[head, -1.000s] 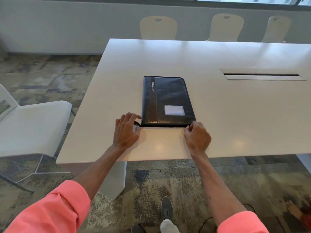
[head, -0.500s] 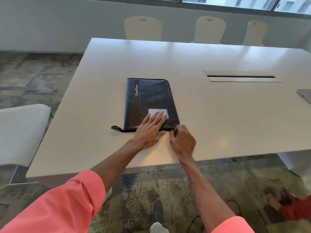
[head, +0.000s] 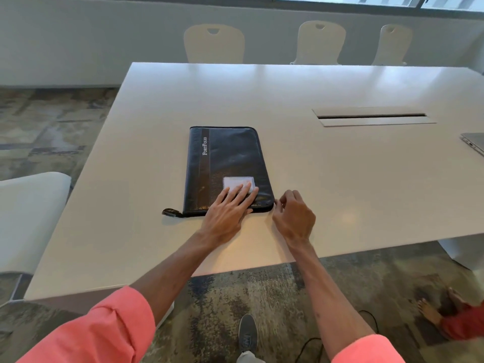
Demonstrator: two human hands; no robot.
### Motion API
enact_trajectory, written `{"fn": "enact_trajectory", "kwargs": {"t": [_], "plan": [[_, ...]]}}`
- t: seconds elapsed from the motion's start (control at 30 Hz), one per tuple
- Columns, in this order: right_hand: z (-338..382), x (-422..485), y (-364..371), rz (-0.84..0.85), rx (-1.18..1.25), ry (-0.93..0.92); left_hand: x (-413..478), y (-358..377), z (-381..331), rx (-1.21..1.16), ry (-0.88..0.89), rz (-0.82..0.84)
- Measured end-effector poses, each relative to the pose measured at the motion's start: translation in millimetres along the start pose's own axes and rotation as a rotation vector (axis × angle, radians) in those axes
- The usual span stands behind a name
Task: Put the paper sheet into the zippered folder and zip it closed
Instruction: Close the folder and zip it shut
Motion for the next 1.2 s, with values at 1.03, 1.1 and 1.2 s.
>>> {"fn": "enact_trajectory", "kwargs": {"t": [1.03,1.1,1.2], "plan": [[-4,128,51,0.275,0.156,-0.42,136,-3,69,-0.188,-0.442,0.051],[-7,124,54,0.3,0.164,-0.479,139,4,79,-0.206,-0.517,0.075],[-14,122,54,0.298,0.175,-0.54,140,10,88,-0.201,-0.56,0.074]]}}
Point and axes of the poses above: each hand's wrist, its own x-axis towards the middle knuckle, its own y-axis out of the palm, z = x × y, the point moved 7 cm from there along x, towards the middle knuckle, and after that the axes turned 5 degrees about -y, right-handed, at the moved point
